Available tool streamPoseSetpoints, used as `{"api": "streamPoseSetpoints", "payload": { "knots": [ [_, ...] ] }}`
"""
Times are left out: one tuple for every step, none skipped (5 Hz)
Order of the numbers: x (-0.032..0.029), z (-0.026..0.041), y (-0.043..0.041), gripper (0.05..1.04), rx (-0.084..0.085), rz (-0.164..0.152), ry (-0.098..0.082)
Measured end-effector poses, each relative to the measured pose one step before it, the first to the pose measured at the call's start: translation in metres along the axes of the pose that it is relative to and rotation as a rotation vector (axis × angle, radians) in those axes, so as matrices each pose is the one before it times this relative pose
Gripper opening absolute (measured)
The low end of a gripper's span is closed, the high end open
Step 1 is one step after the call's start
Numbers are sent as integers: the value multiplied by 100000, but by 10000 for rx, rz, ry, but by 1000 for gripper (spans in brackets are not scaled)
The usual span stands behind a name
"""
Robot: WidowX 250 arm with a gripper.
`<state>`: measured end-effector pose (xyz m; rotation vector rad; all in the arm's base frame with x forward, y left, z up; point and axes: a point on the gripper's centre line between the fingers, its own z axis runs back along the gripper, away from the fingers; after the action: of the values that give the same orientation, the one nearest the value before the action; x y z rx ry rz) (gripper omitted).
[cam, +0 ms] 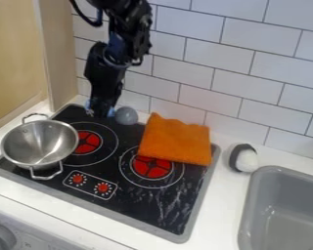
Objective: Picked up the blue object and place it in the right side of the burner
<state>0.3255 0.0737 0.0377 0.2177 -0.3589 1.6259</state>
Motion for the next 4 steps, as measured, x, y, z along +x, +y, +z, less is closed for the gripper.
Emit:
{"api": "streamPoseSetpoints", "payload": {
  "knots": [
    [796, 2195, 358, 297, -659, -121, -48],
    [-627, 2198, 660, 297, -542, -980, -34],
    [-2671, 2317, 1224, 297, -668, -1488, 18],
    [-3077, 984, 599, 297, -409, -1532, 371]
  ]
}}
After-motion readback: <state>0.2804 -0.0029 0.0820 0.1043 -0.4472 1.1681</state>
